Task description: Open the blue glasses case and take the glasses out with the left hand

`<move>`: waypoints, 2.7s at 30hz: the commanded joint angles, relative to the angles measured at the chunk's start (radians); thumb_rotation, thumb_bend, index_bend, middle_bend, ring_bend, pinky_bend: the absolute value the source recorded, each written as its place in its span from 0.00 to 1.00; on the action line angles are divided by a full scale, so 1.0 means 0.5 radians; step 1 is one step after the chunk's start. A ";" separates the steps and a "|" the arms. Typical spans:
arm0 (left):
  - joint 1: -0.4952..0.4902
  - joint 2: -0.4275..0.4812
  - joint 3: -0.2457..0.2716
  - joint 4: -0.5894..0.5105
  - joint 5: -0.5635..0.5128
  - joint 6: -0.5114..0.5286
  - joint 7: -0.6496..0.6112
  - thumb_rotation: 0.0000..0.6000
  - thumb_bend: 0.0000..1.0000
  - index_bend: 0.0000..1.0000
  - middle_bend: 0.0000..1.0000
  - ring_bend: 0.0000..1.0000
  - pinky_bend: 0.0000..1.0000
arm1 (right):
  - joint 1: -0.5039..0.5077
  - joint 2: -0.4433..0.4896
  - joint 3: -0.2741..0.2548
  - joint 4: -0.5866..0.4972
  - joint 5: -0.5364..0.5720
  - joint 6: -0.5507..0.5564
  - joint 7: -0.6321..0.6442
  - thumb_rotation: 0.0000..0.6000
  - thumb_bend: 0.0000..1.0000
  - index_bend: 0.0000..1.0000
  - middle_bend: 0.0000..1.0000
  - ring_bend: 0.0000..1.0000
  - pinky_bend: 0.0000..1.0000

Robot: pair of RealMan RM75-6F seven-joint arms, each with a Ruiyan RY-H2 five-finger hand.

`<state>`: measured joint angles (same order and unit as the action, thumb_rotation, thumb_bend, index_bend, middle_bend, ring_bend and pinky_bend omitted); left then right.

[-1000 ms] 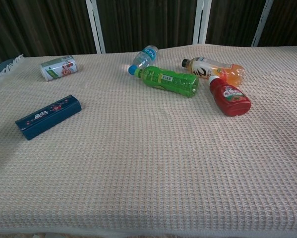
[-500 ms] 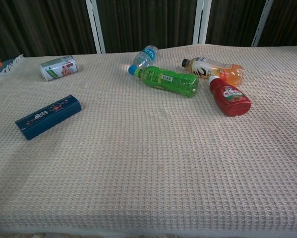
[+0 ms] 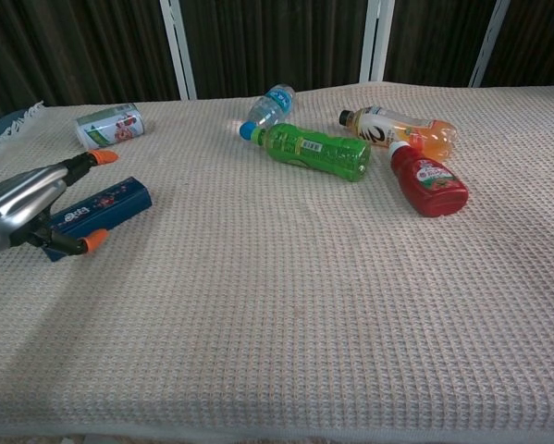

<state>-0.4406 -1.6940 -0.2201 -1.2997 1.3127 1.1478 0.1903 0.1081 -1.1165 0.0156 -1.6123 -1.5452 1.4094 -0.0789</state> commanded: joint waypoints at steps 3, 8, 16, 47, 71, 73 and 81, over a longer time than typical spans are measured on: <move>-0.061 -0.090 -0.026 0.168 -0.129 -0.069 0.119 1.00 0.34 0.00 0.00 0.00 0.00 | 0.003 0.002 -0.004 -0.002 -0.002 -0.007 -0.002 1.00 0.15 0.00 0.00 0.00 0.00; -0.073 -0.122 -0.036 0.281 -0.206 -0.072 0.174 1.00 0.35 0.00 0.00 0.00 0.00 | 0.004 0.009 -0.015 -0.005 -0.017 -0.011 0.009 1.00 0.15 0.00 0.00 0.00 0.00; -0.068 -0.076 -0.007 0.324 -0.286 -0.085 0.309 1.00 0.36 0.00 0.00 0.00 0.00 | -0.007 0.000 -0.007 -0.013 -0.007 0.016 0.014 1.00 0.15 0.00 0.00 0.00 0.00; -0.131 -0.093 -0.053 0.525 -0.409 -0.052 0.383 1.00 0.37 0.00 0.00 0.00 0.00 | -0.013 0.016 -0.023 -0.013 -0.043 0.036 0.065 1.00 0.15 0.00 0.00 0.00 0.00; -0.221 -0.077 -0.116 0.243 -0.446 -0.063 0.368 1.00 0.41 0.29 0.00 0.00 0.00 | -0.009 0.030 -0.035 -0.015 -0.056 0.021 0.087 1.00 0.15 0.00 0.00 0.00 0.00; -0.240 -0.085 -0.123 0.249 -0.485 -0.081 0.421 1.00 0.41 0.29 0.00 0.00 0.00 | -0.008 0.037 -0.035 -0.016 -0.056 0.020 0.101 1.00 0.15 0.00 0.00 0.00 0.00; -0.237 -0.080 -0.093 0.217 -0.514 -0.066 0.471 1.00 0.41 0.29 0.00 0.00 0.00 | -0.010 0.051 -0.033 -0.016 -0.056 0.027 0.136 1.00 0.15 0.00 0.00 0.00 0.00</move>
<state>-0.5593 -1.7345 -0.2672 -1.1911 1.0558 1.1144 0.4257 0.1031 -1.0911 -0.0008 -1.6200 -1.5733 1.4228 -0.0110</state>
